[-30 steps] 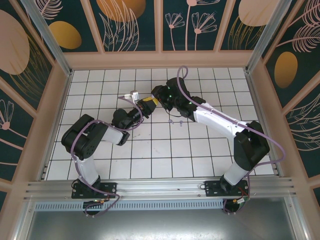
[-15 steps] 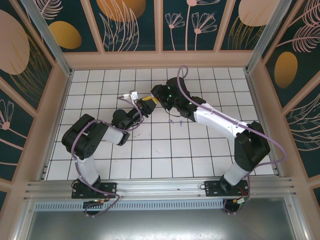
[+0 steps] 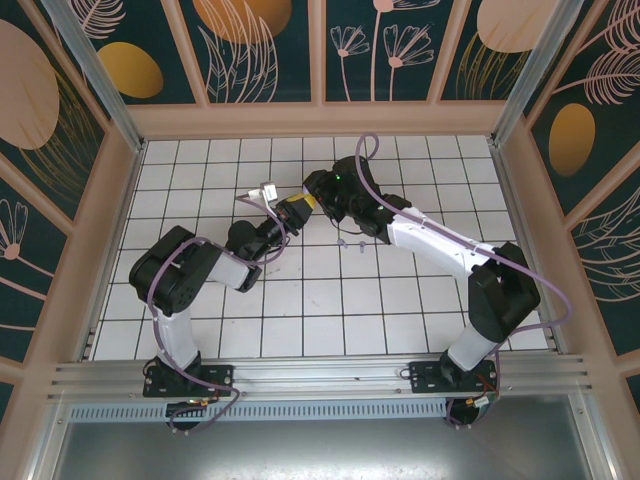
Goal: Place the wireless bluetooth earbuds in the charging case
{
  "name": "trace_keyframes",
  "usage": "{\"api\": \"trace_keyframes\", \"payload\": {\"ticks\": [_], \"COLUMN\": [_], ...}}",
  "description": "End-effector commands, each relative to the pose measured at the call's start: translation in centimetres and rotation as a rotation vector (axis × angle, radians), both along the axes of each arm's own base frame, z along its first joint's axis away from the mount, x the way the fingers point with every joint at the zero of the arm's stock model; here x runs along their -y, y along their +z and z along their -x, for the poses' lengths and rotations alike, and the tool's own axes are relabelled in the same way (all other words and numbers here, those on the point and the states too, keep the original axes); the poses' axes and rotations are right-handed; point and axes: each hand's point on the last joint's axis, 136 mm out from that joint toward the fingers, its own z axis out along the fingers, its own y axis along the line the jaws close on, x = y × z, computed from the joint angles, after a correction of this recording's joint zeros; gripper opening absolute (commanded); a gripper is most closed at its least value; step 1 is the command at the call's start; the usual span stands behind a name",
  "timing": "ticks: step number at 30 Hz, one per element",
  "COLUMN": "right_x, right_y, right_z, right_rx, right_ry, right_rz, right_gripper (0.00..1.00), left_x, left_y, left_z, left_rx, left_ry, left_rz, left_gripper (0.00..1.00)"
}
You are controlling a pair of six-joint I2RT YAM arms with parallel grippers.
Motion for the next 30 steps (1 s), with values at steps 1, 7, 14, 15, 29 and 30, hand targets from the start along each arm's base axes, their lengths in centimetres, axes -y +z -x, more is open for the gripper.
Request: {"api": "trace_keyframes", "payload": {"ticks": [1,7,14,15,29,30], "right_x": [-1.4,-0.9,2.7,3.5,12.2,12.2], "right_y": [4.3,4.9,7.6,8.0,3.8,3.7], "right_z": [2.1,1.7,0.3,0.3,3.0,3.4], "right_rx": [0.062,0.085,0.181,0.194,0.381,0.428], "right_ry": [0.084,0.071,0.015,0.007,0.114,0.148], "right_rz": [-0.1,-0.098,-0.079,-0.073,0.209,0.238], "right_gripper": [0.29,0.43,0.66,0.67,0.66,0.66], "left_x": [-1.1,-1.2,-1.1,-1.0,2.6,2.8], "left_y": [3.9,3.8,3.1,2.9,1.7,1.6], "left_z": [0.5,0.6,0.7,0.8,3.1,3.4], "left_rx": [0.116,0.107,0.077,0.073,0.086,0.09], "left_ry": [0.02,0.013,0.009,0.005,-0.219,-0.238], "left_rz": [0.138,0.141,0.116,0.109,-0.136,-0.154], "left_gripper": [0.02,0.0,0.0,0.0,0.0,0.0]}}
